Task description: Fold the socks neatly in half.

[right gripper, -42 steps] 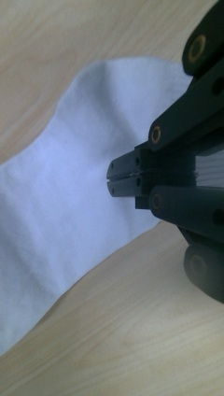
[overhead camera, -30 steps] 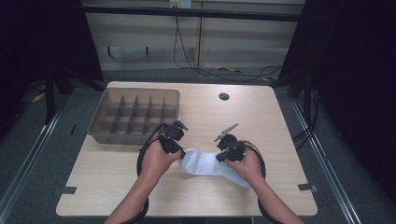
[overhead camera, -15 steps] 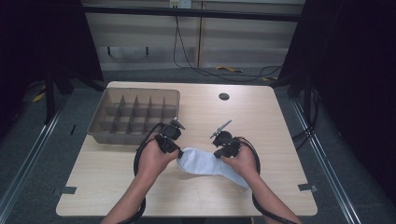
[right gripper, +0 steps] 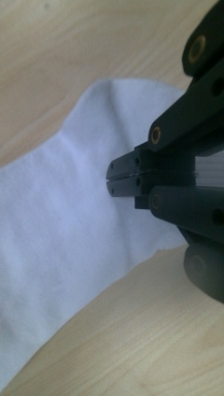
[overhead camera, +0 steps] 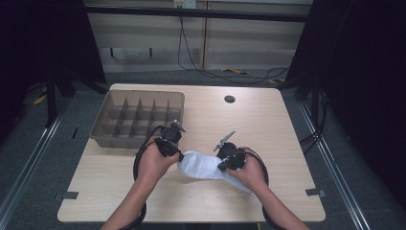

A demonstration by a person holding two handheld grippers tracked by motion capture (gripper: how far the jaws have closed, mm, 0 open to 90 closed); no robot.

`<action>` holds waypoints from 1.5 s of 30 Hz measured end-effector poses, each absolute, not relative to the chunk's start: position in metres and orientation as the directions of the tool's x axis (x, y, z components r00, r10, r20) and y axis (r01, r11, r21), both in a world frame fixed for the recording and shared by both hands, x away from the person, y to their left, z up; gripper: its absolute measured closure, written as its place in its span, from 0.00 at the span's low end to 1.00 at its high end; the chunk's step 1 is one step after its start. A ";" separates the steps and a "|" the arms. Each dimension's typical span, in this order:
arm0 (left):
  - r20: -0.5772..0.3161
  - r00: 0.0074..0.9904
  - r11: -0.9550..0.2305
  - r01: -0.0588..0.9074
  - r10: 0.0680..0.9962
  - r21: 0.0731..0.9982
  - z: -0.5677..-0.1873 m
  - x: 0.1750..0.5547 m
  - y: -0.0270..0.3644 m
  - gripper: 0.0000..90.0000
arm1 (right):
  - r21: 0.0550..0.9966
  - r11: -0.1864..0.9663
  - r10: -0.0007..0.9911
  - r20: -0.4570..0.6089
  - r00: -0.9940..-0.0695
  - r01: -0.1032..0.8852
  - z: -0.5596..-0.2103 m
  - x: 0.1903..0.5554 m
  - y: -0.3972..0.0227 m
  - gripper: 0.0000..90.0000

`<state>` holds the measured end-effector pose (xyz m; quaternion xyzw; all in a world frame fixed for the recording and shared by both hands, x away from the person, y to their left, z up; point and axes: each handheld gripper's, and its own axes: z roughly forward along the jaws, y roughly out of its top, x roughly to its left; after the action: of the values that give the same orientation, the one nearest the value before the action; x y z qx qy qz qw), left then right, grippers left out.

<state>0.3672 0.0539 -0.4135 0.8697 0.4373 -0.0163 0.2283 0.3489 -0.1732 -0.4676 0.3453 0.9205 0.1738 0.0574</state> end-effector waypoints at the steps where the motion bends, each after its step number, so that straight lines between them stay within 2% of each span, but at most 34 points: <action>1: -0.225 0.616 -0.513 0.768 0.755 0.384 -0.413 0.367 0.054 0.97 | 0.366 0.690 0.663 0.027 -0.748 0.624 -0.466 0.349 -0.173 1.00; 9: -0.208 0.604 -0.505 0.774 0.769 0.381 -0.410 0.372 0.063 0.97 | 0.387 0.680 0.667 0.026 -0.744 0.623 -0.444 0.341 -0.193 1.00; 15: -0.182 0.600 -0.509 0.775 0.779 0.376 -0.403 0.374 0.066 0.97 | 0.381 0.667 0.682 0.035 -0.731 0.641 -0.444 0.330 -0.218 1.00; 20: -0.172 0.614 -0.518 0.760 0.770 0.392 -0.393 0.372 0.052 0.97 | 0.386 0.636 0.706 0.057 -0.706 0.668 -0.445 0.325 -0.235 1.00; 27: -0.154 0.665 -0.567 0.716 0.730 0.407 -0.382 0.368 0.024 0.97 | 0.366 0.652 0.699 0.047 -0.713 0.663 -0.452 0.323 -0.233 1.00; 30: -0.172 0.668 -0.565 0.717 0.724 0.409 -0.381 0.366 0.015 0.97 | 0.362 0.653 0.699 0.052 -0.714 0.666 -0.458 0.322 -0.231 1.00; 45: -0.169 0.707 -0.596 0.681 0.687 0.424 -0.378 0.360 -0.013 0.97 | 0.376 0.637 0.705 0.070 -0.706 0.673 -0.463 0.324 -0.225 1.00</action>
<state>0.3596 -0.0132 -0.3779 0.8934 0.3829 0.0061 0.2349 0.3245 -0.2252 -0.4631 0.3812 0.9037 0.1906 0.0416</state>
